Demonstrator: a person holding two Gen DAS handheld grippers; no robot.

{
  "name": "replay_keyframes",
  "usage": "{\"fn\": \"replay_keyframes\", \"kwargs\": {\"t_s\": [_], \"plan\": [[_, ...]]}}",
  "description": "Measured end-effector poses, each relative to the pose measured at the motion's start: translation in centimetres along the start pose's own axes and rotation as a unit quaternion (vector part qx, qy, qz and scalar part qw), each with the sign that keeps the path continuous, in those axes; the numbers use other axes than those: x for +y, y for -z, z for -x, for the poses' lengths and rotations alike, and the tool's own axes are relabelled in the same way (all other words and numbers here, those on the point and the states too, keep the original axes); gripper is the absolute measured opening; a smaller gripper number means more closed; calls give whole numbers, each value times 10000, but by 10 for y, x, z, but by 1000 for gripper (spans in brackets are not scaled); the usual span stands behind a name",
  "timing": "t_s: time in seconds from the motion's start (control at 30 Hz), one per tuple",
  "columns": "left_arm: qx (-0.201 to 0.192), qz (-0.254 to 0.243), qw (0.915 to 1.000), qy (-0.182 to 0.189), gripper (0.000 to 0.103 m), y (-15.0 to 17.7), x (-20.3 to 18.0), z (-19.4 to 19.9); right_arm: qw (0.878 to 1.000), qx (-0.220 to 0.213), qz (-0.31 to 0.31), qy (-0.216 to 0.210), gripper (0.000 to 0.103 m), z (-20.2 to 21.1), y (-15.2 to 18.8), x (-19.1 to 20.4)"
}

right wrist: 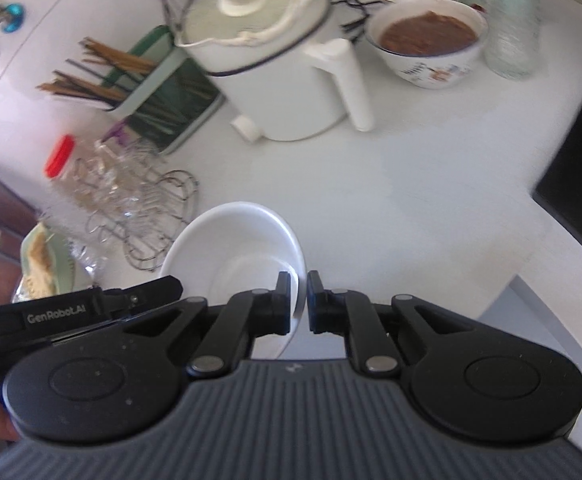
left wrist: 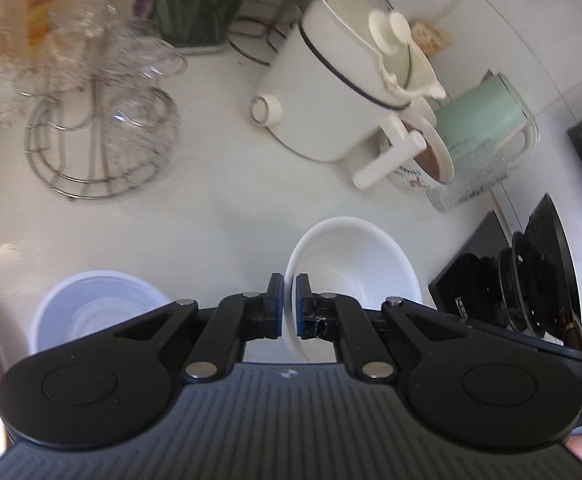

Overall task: Organize plates and bowls
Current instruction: 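Lift the stacked bowls with both grippers and carry them toward the leaf plate stack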

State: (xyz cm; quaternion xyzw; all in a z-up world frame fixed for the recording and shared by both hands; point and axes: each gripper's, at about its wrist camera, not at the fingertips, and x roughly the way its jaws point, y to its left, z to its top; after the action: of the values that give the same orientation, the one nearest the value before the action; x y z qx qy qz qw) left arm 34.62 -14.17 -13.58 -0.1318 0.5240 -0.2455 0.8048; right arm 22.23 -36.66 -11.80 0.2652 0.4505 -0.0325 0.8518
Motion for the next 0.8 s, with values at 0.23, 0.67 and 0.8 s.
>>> {"fn": "replay_keyframes", "kwargs": {"t_s": [0.23, 0.67, 0.8], "plan": [[-235, 296, 9991, -202, 6, 11, 25, 31, 9992, 136, 285, -254, 11, -5, 9, 29], [-604, 853, 9922, -681, 6, 34, 80, 78, 9914, 482, 958, -747, 11, -25, 28, 87], [-512, 1015, 9902, -811, 6, 43, 95, 78, 9884, 647, 1196, -683, 11, -35, 36, 103]]}}
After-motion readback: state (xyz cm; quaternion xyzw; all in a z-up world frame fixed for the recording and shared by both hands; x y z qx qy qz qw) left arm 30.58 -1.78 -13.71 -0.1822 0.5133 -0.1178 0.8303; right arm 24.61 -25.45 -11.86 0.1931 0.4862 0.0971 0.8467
